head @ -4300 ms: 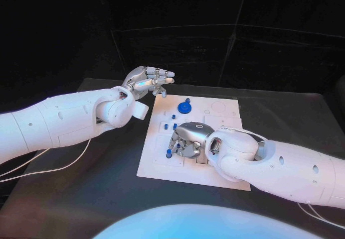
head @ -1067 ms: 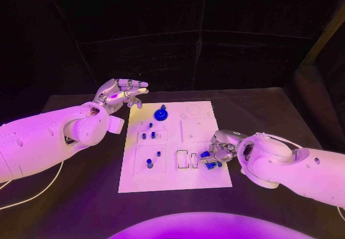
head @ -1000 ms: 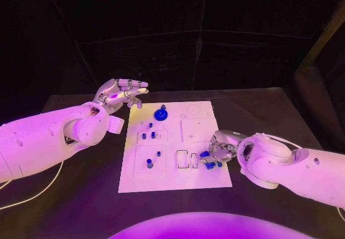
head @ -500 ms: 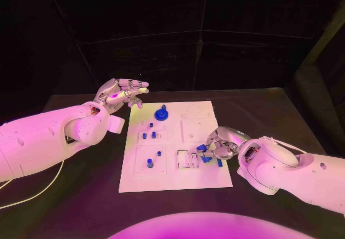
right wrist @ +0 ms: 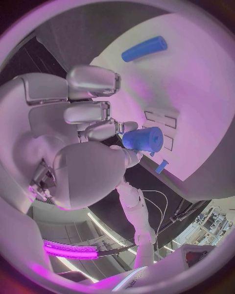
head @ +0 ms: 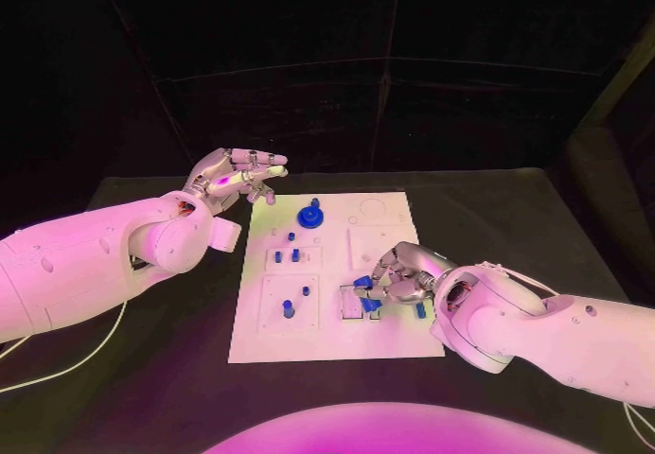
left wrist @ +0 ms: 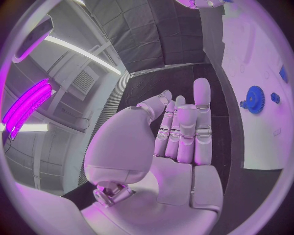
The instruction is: Assemble the parts on the task board
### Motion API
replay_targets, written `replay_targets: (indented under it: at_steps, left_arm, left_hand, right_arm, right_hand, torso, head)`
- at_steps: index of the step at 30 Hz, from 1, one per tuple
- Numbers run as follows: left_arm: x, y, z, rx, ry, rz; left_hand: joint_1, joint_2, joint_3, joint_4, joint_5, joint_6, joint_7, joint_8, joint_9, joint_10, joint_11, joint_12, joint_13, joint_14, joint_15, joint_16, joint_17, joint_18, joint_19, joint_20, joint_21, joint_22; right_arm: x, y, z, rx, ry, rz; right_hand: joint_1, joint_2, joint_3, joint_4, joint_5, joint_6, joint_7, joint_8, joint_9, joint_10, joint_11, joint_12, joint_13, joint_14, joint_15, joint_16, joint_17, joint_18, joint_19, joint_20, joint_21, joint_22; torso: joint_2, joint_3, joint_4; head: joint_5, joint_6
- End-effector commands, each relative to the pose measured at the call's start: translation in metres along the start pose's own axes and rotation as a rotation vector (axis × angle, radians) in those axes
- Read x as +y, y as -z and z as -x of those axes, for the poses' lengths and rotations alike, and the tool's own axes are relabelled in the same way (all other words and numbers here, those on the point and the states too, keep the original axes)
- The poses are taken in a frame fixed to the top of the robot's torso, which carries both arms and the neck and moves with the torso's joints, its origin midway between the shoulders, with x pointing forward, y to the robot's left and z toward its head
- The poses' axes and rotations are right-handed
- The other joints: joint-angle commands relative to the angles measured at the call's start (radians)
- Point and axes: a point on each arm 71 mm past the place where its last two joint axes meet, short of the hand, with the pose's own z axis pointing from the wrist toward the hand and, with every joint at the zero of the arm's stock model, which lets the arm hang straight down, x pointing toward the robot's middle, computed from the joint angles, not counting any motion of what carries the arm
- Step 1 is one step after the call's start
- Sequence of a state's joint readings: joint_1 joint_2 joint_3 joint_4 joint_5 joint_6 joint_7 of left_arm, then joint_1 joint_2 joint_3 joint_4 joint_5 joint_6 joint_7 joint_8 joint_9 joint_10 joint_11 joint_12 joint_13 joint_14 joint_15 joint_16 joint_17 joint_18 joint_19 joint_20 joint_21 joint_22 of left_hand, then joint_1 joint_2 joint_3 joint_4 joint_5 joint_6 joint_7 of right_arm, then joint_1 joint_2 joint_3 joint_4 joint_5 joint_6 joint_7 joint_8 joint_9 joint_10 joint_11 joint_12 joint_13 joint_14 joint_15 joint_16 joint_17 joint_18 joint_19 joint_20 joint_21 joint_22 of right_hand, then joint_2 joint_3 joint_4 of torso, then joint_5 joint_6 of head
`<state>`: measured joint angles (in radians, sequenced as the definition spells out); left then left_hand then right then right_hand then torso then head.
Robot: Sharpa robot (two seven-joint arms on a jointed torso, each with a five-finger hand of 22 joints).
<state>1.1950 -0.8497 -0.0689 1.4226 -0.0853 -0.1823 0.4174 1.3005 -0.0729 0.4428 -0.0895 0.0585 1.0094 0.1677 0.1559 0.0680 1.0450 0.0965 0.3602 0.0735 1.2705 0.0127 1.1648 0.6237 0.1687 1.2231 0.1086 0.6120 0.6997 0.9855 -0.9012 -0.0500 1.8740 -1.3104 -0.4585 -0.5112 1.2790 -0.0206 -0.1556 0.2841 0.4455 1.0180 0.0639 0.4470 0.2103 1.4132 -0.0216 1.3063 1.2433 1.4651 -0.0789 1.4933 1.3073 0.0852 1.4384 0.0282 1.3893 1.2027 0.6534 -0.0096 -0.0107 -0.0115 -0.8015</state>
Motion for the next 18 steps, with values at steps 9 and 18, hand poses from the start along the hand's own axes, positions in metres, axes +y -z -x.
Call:
replay_targets:
  at_steps: [9, 18]
  left_arm:
    - [0.000, -0.001, -0.003, 0.018, 0.009, 0.001]
    - [0.000, -0.002, -0.004, 0.021, 0.010, 0.003]
  left_hand:
    - [-0.013, 0.000, -0.005, 0.003, 0.003, -0.002, 0.004, 0.004, -0.001, -0.007, 0.003, 0.005, -0.001, -0.006, 0.001, -0.004, -0.001, 0.013, -0.002, 0.003, -0.005, -0.001]
    - [-0.017, 0.002, -0.006, 0.006, 0.003, -0.003, 0.004, 0.004, -0.001, -0.009, 0.004, 0.006, -0.001, -0.007, 0.002, -0.005, -0.003, 0.013, -0.001, 0.004, -0.006, -0.002]
  right_arm:
    - [0.005, -0.009, -0.013, 0.101, 0.007, -0.065]
    - [0.008, -0.016, -0.011, 0.042, 0.023, -0.062]
  right_hand:
    - [-0.001, 0.018, -0.009, -0.001, -0.010, 0.027, -0.015, 0.013, 0.017, 0.013, -0.004, 0.006, 0.009, 0.073, -0.011, 0.006, 0.081, -0.015, 0.006, -0.008, 0.007, 0.002]
    - [-0.072, 0.012, -0.067, 0.005, -0.181, 0.030, -0.019, 0.022, 0.043, 0.013, -0.008, -0.009, 0.003, 0.072, -0.014, 0.005, 0.084, -0.015, 0.006, -0.012, 0.007, 0.003]
  torso:
    - [0.001, 0.0006, -0.0029]
    - [0.000, 0.0002, -0.0004]
  head:
    - [0.006, -0.003]
    - [0.007, -0.003]
